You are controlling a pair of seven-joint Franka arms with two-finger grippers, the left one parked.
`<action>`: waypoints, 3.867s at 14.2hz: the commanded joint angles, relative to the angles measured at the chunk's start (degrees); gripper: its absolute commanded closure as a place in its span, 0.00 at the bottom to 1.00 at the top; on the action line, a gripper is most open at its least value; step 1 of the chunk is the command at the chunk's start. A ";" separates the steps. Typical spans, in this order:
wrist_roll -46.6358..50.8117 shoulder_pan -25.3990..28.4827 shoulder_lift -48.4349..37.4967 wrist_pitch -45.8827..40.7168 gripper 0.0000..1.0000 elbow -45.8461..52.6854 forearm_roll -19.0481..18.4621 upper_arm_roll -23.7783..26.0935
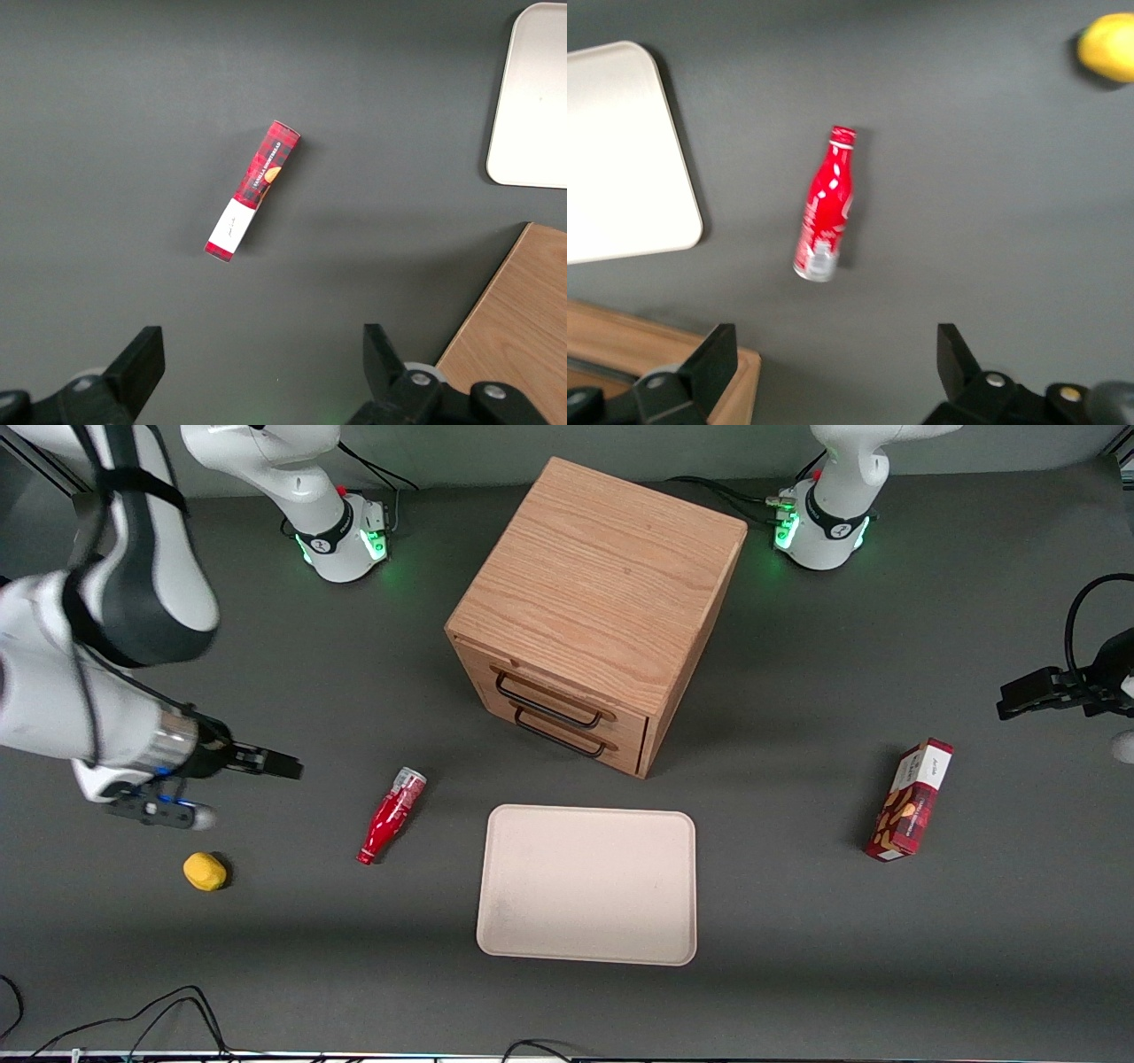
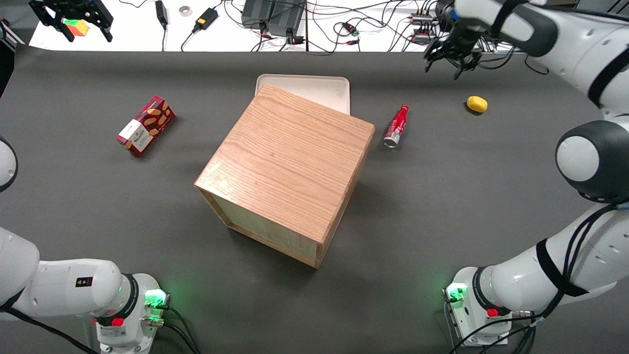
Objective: Place coke bottle on tray
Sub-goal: 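Move the right gripper down to the red Coca-Cola bottle's cap end, then close the right gripper around the red bottle's body, then lift the red bottle upright off the table with the right gripper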
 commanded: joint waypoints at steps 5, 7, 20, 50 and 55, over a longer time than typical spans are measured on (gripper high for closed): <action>10.50 0.50 6.32 23.72 0.00 -10.34 0.61 3.64; 13.13 1.72 8.06 30.06 0.00 -12.81 0.52 3.64; 17.18 4.54 15.98 44.84 0.00 -18.35 -4.58 3.47; 11.47 1.73 15.60 -19.56 1.00 35.64 -5.12 2.94; 14.02 6.81 27.31 -10.56 1.00 46.33 -2.56 3.47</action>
